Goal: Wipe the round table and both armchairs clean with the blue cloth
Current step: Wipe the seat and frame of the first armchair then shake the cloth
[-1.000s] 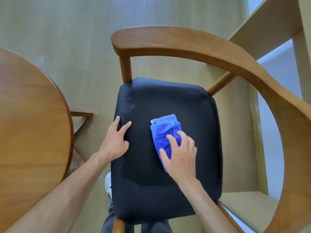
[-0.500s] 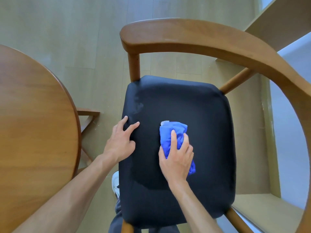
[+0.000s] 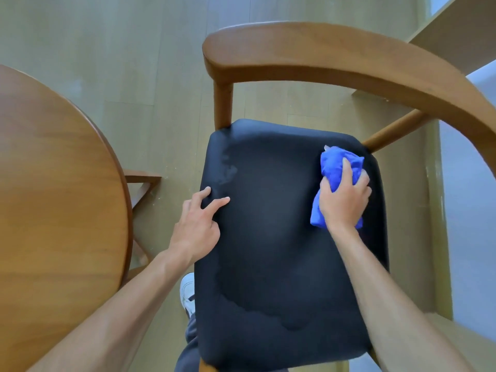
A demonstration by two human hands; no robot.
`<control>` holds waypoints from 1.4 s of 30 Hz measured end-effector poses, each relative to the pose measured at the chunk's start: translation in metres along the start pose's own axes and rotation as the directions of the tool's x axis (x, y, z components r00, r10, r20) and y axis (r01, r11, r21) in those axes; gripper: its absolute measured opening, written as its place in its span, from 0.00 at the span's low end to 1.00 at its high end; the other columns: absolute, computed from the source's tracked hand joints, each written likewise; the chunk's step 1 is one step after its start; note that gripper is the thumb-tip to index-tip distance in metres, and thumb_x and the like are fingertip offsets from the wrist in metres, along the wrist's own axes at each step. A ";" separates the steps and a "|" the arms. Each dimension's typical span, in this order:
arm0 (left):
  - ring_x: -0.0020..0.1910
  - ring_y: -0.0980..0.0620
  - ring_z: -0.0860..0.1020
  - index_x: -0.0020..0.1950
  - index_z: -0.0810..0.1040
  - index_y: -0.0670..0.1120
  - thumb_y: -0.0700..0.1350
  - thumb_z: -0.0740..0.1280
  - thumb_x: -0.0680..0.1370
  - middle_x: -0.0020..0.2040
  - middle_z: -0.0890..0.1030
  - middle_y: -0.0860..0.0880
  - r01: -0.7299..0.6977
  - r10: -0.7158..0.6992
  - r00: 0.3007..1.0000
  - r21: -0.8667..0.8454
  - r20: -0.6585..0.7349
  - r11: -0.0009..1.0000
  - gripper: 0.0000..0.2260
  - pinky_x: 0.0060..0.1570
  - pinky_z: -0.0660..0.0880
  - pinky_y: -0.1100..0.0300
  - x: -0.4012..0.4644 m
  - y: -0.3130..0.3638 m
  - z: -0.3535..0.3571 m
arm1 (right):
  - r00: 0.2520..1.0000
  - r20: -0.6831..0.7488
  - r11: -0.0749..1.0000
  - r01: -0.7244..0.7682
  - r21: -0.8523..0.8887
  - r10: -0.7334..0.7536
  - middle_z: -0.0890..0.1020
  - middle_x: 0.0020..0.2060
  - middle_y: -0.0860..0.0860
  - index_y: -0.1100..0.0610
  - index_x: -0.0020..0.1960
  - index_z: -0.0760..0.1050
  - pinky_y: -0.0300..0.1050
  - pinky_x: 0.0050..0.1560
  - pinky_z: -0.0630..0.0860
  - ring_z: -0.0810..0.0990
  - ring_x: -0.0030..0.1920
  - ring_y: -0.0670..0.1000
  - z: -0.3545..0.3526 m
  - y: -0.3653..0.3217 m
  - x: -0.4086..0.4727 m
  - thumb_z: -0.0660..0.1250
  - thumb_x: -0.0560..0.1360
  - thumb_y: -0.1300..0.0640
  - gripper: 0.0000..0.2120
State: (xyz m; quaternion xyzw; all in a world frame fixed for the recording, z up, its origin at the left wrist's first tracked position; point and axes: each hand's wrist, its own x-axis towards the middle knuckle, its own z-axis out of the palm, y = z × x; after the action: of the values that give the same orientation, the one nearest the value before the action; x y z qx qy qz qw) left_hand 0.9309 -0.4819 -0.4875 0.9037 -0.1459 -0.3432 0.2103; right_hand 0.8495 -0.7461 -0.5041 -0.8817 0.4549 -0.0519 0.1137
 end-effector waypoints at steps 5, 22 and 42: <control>0.68 0.52 0.63 0.65 0.77 0.54 0.29 0.51 0.75 0.72 0.63 0.53 -0.035 0.028 0.999 -0.152 -0.046 0.988 0.28 0.63 0.58 0.69 0.008 -0.011 -0.006 | 0.865 0.084 0.869 0.492 0.052 -0.495 0.75 0.62 0.64 0.56 0.64 0.76 0.51 0.42 0.71 0.74 0.40 0.61 0.014 -0.051 -0.110 0.67 0.65 0.56 0.27; 0.75 0.55 0.51 0.73 0.67 0.55 0.29 0.52 0.74 0.77 0.51 0.58 0.009 -0.001 0.999 -0.191 0.045 0.982 0.32 0.66 0.51 0.68 -0.005 -0.009 0.000 | 0.687 0.130 0.698 0.714 0.062 -0.715 0.78 0.60 0.59 0.52 0.62 0.78 0.54 0.40 0.75 0.75 0.39 0.61 -0.010 -0.012 -0.056 0.71 0.66 0.62 0.24; 0.77 0.56 0.48 0.76 0.60 0.56 0.31 0.55 0.74 0.78 0.46 0.59 0.045 -0.042 0.999 -0.129 0.026 0.991 0.33 0.72 0.58 0.55 -0.015 0.003 0.008 | -0.147 0.562 -0.010 0.971 0.239 -0.814 0.78 0.57 0.53 0.46 0.52 0.70 0.45 0.42 0.75 0.77 0.42 0.55 -0.072 0.159 -0.107 0.64 0.66 0.65 0.20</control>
State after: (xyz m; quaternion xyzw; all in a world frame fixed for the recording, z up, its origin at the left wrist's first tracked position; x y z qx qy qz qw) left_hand 0.9143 -0.4808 -0.4834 0.8871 -0.1058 -0.3670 0.2592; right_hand 0.6477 -0.7589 -0.4724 -0.9116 -0.3510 0.2073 0.0523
